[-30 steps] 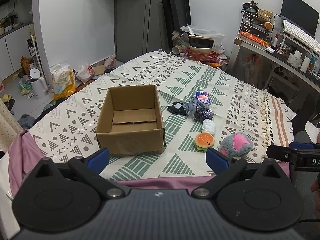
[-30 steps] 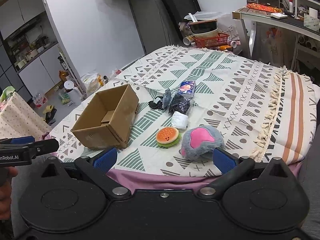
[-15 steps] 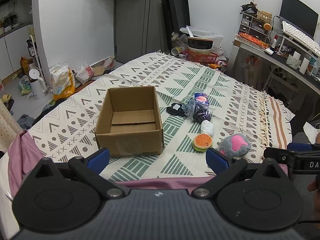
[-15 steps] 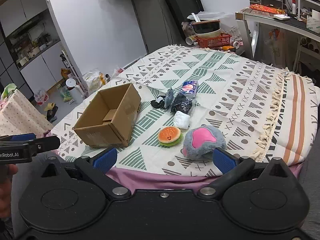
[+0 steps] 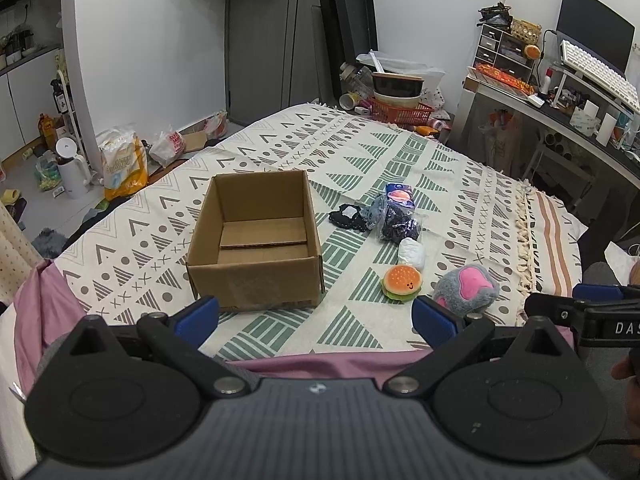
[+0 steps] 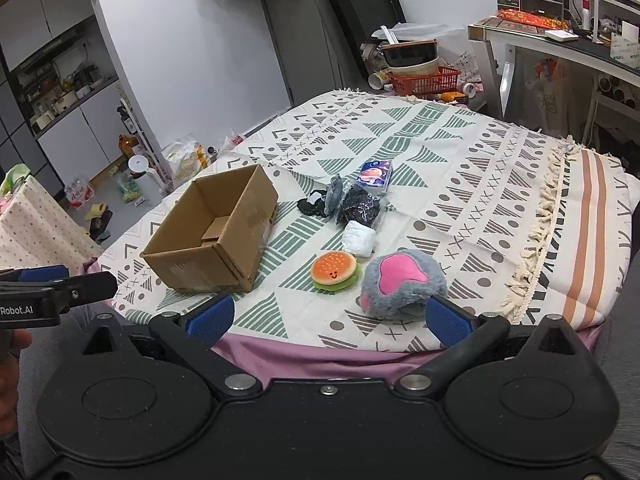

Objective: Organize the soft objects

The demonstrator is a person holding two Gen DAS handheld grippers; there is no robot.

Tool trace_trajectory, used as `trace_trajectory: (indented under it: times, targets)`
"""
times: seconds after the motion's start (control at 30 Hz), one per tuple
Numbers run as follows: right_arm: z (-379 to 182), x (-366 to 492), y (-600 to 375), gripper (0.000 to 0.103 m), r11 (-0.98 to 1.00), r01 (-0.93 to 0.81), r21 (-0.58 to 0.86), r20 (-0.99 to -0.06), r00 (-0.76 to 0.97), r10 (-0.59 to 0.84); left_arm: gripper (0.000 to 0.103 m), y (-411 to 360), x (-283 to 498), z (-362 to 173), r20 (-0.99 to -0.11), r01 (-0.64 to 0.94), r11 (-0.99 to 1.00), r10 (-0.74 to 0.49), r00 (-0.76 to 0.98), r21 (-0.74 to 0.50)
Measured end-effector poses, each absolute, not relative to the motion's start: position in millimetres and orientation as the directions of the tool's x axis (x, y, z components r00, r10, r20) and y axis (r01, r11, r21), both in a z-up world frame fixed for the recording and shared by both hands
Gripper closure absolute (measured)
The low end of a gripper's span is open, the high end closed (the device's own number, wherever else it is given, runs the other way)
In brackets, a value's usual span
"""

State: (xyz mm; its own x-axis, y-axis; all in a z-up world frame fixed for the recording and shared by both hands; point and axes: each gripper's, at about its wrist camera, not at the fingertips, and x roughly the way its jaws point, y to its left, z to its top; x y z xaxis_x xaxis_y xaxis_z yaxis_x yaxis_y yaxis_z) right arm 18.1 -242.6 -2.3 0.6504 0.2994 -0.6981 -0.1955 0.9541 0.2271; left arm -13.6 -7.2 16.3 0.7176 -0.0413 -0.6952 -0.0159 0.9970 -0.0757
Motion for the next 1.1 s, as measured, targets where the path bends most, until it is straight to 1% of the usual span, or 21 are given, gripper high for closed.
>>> trace_trajectory:
  times: [0.8, 1.1]
  targets:
    - [-1.6, 19.5, -256.6, 0.0, 0.958, -0.172, 0.229, -0.7, 0.656, 0.284, 0.001, -25.1, 1.3, 8.7, -0.681, 0.021, 0.996, -0.078, 0.728, -0.091]
    - [-0.8, 29.2, -279.2, 0.0, 0.963, -0.134, 0.232, -0.68, 0.686, 0.259, 0.002, -35.4, 13.1, 6.9, -0.665, 0.046, 0.993, -0.107, 0.739, -0.109]
